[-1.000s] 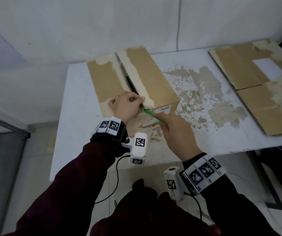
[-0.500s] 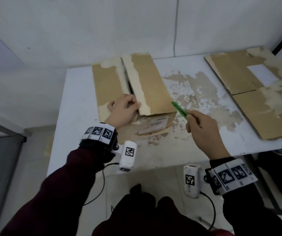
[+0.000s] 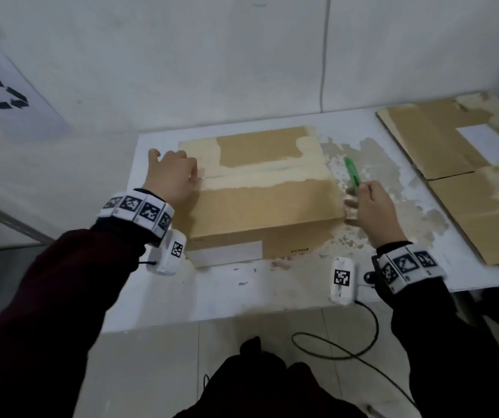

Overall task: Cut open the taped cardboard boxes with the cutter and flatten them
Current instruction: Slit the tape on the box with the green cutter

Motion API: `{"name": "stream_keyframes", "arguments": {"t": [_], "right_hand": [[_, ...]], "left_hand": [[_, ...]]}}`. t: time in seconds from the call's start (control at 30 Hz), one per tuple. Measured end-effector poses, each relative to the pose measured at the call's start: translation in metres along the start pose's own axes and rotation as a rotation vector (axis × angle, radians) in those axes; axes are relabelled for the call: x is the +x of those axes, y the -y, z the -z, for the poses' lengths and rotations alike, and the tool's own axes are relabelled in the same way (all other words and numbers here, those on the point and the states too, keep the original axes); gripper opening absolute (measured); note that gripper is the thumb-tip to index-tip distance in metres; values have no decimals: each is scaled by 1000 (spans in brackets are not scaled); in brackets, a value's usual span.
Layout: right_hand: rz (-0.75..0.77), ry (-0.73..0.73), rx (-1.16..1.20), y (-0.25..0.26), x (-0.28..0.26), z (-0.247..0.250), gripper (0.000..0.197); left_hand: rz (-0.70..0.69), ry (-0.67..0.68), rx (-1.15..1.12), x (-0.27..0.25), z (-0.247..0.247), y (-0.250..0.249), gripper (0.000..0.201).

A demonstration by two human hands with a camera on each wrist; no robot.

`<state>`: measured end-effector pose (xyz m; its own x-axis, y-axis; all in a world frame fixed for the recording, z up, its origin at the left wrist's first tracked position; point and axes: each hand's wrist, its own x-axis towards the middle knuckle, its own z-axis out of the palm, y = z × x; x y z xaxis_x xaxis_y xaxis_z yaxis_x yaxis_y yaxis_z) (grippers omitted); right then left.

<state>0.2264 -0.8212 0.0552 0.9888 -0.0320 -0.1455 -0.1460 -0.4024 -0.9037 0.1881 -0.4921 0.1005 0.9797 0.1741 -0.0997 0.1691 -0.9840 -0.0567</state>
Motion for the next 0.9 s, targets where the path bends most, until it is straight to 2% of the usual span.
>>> {"name": "stream_keyframes", "arguments": {"t": [0.1, 0.17, 0.27, 0.37, 0.47, 0.57, 0.73, 0.9], "right_hand": [[-81, 22, 134, -4, -18, -8, 20], [-123, 59, 239, -1, -34, -10, 18], [-201, 209, 410, 2, -56, -21, 16], [-218, 336, 373, -2, -70, -37, 15], [-48, 319, 118, -13, -66, -38, 18], [123, 243, -66, -18, -52, -22, 18], [275, 250, -229, -10, -31, -11, 29], [347, 266, -362, -6, -23, -12, 35]], "left_hand": [[46, 104, -168, -9, -7, -24, 45], [10, 74, -237, -26, -10, -48, 57], [-56, -34, -396, -48, -19, -92, 58], [-68, -35, -499, -56, -38, -127, 51], [-60, -92, -482, -58, -58, -132, 51], [-148, -231, -395, -52, -66, -127, 48], [-244, -284, -263, -33, -66, -119, 39], [-209, -295, -325, -20, -69, -122, 32]]}}
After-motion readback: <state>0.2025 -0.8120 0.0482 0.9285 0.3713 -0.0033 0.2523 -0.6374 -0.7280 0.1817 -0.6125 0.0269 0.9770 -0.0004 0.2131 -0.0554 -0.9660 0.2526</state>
